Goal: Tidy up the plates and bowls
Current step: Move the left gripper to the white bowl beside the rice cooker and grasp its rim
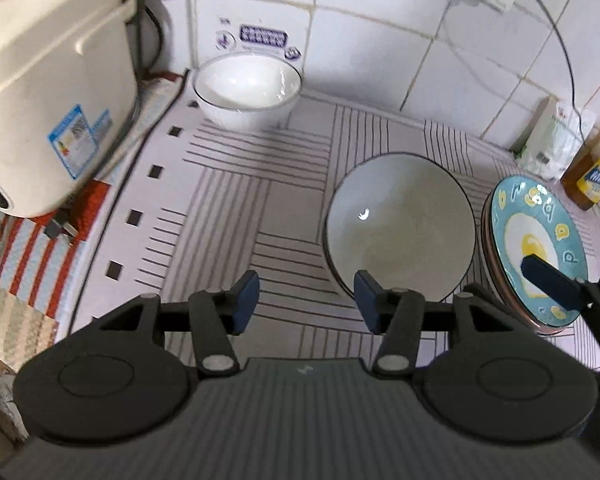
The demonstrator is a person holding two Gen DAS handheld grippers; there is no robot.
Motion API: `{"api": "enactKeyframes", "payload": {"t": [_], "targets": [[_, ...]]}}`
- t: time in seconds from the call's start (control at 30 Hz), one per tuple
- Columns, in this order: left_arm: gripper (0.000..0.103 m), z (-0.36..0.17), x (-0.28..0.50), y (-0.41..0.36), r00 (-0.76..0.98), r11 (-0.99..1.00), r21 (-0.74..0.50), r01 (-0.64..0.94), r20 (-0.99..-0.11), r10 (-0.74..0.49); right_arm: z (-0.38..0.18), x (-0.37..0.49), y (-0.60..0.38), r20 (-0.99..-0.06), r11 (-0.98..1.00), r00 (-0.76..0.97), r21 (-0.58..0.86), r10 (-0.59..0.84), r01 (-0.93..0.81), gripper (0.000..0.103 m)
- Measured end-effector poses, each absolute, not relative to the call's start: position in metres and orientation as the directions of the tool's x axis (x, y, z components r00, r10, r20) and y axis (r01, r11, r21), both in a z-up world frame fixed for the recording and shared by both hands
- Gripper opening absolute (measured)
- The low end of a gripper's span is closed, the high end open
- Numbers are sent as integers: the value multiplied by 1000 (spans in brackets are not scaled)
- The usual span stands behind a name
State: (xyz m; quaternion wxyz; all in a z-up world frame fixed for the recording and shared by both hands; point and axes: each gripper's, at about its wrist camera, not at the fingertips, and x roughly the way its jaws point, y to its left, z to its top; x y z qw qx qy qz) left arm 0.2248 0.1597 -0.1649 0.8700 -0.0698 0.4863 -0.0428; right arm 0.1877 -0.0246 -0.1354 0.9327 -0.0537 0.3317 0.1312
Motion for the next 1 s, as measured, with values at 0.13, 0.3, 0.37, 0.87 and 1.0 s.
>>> {"api": "enactKeyframes", "payload": {"t": [0.13,0.3,0.37,0.87,1.0], "targets": [[53,-161,217,171,545,986,-161,31,-824,-152,-123,185,-29,-624,957,740,43,251,-288,67],[54,-163,212,184,558,993,-118,29,-822,-114,-119,182,-18,-616,947,739,35,273,-320,67],[55,-164,214,191,554,992,-121,23,-825,-113,-118,181,-13,-613,940,735,42,292,-338,68],[61,-139,268,252,685,965,-232,-120,-723,-89,-106,279,28,-606,885,686,67,402,-460,71],[61,-154,294,256,700,964,-228,-138,-710,-68,-110,316,43,-637,898,678,52,367,-437,71]]}}
